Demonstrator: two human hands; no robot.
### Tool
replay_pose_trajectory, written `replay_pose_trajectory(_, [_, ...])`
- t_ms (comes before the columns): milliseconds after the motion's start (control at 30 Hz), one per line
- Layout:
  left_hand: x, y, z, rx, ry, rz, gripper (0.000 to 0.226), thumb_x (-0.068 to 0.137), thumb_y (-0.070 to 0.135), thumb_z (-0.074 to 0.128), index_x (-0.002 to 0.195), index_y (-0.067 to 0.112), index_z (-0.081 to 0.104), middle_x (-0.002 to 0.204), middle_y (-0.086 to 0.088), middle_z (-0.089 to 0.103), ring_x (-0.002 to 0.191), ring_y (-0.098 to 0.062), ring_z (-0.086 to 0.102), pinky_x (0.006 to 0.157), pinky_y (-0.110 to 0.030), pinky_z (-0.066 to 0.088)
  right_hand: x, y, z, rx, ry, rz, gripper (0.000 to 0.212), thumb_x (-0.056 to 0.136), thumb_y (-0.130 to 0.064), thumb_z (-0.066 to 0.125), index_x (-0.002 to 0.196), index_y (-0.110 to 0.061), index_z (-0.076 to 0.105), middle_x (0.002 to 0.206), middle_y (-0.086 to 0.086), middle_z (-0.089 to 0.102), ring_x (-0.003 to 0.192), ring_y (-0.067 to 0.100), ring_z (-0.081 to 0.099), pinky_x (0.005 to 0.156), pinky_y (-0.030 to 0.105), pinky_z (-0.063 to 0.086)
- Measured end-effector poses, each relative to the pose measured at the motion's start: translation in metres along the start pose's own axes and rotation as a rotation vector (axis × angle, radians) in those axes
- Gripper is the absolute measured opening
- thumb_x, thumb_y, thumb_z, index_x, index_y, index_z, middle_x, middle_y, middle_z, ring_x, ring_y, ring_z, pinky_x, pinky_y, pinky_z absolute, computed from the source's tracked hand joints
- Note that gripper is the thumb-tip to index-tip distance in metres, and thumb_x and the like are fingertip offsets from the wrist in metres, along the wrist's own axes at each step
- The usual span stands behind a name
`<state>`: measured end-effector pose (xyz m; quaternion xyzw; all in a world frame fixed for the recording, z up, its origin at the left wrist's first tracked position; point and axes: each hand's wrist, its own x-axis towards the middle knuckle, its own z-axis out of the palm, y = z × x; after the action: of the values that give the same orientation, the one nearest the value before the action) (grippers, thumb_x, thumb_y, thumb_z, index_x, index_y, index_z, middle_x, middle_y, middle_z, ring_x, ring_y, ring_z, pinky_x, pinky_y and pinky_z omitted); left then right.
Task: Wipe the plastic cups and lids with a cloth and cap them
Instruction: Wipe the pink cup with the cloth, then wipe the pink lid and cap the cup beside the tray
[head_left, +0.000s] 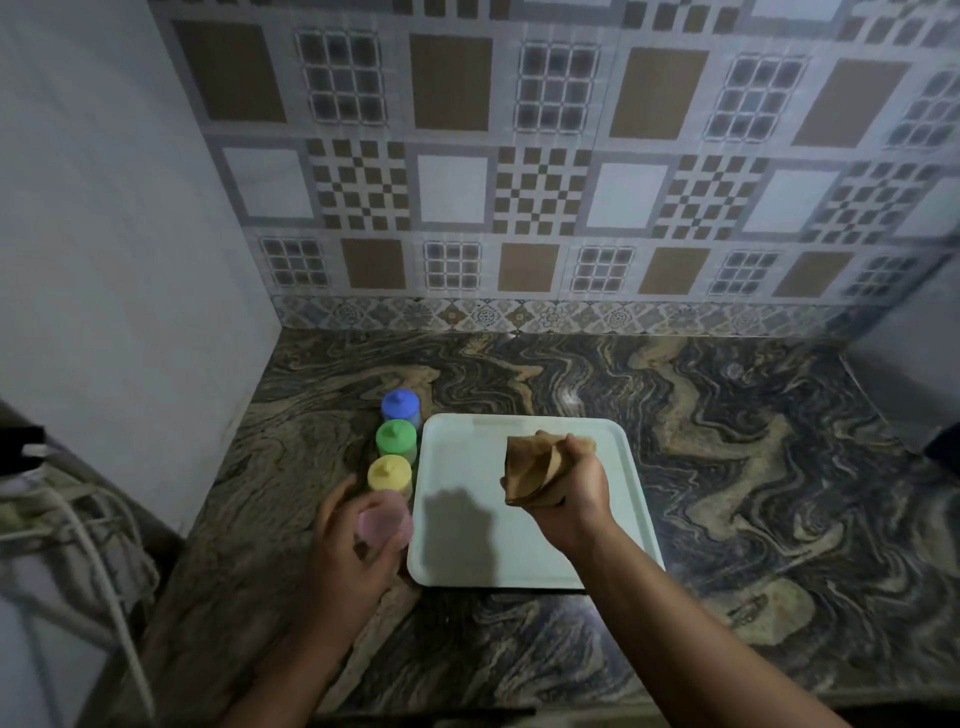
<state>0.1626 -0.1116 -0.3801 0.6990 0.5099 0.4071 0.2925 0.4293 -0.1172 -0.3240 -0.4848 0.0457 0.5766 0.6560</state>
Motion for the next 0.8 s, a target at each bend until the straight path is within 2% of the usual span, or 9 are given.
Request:
replay_pose_trajectory(67, [-0.004,-0.014,0.001,0.042,-0.006,-0.099,0.044,0.078,0.009,0.084,0.111,0.03,0.064,0.132,0.001,0.049,0.124,-0.018,0.052,0.094,-0.028,0.045,-0.002,0.006,-0.005,-0.009,0.013,0.002,0.034,0.112,-0.038,0.04,0.121,-0.015,0.063,0.121,0.015,0.068,0.099,0.036,0.067,0.087,0.052,0.052])
replay_pose_trajectory(133, [-0.003,-0.023,0.004,0.049,-0.021,-0.123,0.05,0.077,0.01,0.084,0.105,0.041,0.058,0.116,0.004,0.054,0.11,-0.019,0.056,0.085,-0.028,0.046,-0.003,0.01,-0.007,-0.021,0.019,0.006,0.037,0.112,-0.038,0.039,0.126,-0.014,0.064,0.124,0.016,0.068,0.103,0.037,0.066,0.088,0.052,0.051])
replay_pose_trajectory(200, [-0.001,-0.029,0.01,0.055,-0.055,-0.164,0.046,0.078,0.014,0.084,0.107,0.038,0.059,0.112,0.004,0.057,0.103,-0.017,0.058,0.079,-0.028,0.047,-0.005,0.012,-0.009,-0.036,0.019,-0.002,0.042,0.113,-0.037,0.038,0.135,-0.011,0.061,0.125,0.018,0.068,0.103,0.037,0.065,0.089,0.052,0.051])
replay_pose_trajectory(333, [0.002,-0.038,0.019,0.104,-0.073,-0.192,0.034,0.081,0.019,0.083,0.109,0.02,0.064,0.112,0.0,0.054,0.103,-0.02,0.057,0.08,-0.032,0.046,-0.009,0.009,-0.011,-0.039,0.013,-0.032,0.041,0.113,-0.032,0.036,0.137,-0.01,0.06,0.122,0.02,0.07,0.098,0.038,0.066,0.088,0.051,0.049])
replay_pose_trajectory(500, [0.009,-0.035,0.024,0.092,-0.054,-0.155,0.029,0.083,0.023,0.081,0.104,0.027,0.062,0.114,0.002,0.052,0.107,-0.019,0.056,0.084,-0.038,0.049,-0.008,0.001,-0.02,-0.029,0.073,-0.065,0.038,0.113,-0.036,0.037,0.136,-0.015,0.059,0.118,0.015,0.072,0.098,0.034,0.066,0.095,0.052,0.047])
replay_pose_trajectory(600, [0.01,-0.031,0.023,0.128,-0.057,-0.207,0.04,0.078,0.023,0.085,0.107,0.033,0.06,0.135,-0.004,0.044,0.126,-0.027,0.05,0.095,-0.048,0.051,-0.011,-0.008,-0.027,-0.045,0.122,-0.109,0.036,0.112,-0.037,0.044,0.13,-0.013,0.064,0.112,0.013,0.073,0.095,0.033,0.067,0.089,0.052,0.049])
replay_pose_trajectory(633, [0.01,-0.028,0.022,0.184,-0.03,-0.184,0.043,0.076,0.028,0.086,0.111,0.03,0.061,0.143,-0.007,0.04,0.132,-0.033,0.046,0.098,-0.05,0.049,-0.012,-0.012,-0.034,-0.077,0.137,-0.145,0.032,0.111,-0.035,0.049,0.12,-0.011,0.068,0.103,0.013,0.075,0.09,0.033,0.067,0.086,0.052,0.05])
replay_pose_trajectory(700, [0.011,-0.015,0.026,0.293,0.028,0.01,0.048,0.076,0.037,0.079,0.117,0.018,0.064,0.146,-0.013,0.04,0.132,-0.037,0.043,0.101,-0.049,0.045,-0.012,-0.021,-0.05,-0.178,0.202,-0.196,0.021,0.104,-0.026,0.063,0.102,-0.009,0.074,0.093,0.015,0.077,0.084,0.033,0.068,0.077,0.047,0.054])
replay_pose_trajectory(800, [0.02,0.02,0.054,0.275,-0.081,0.219,0.05,0.081,0.044,0.067,0.123,0.017,0.065,0.142,-0.01,0.048,0.13,-0.029,0.047,0.105,-0.042,0.041,-0.008,-0.031,-0.076,-0.216,0.365,-0.185,0.025,0.087,-0.022,0.073,0.106,-0.007,0.078,0.112,0.026,0.076,0.085,0.032,0.069,0.068,0.041,0.055])
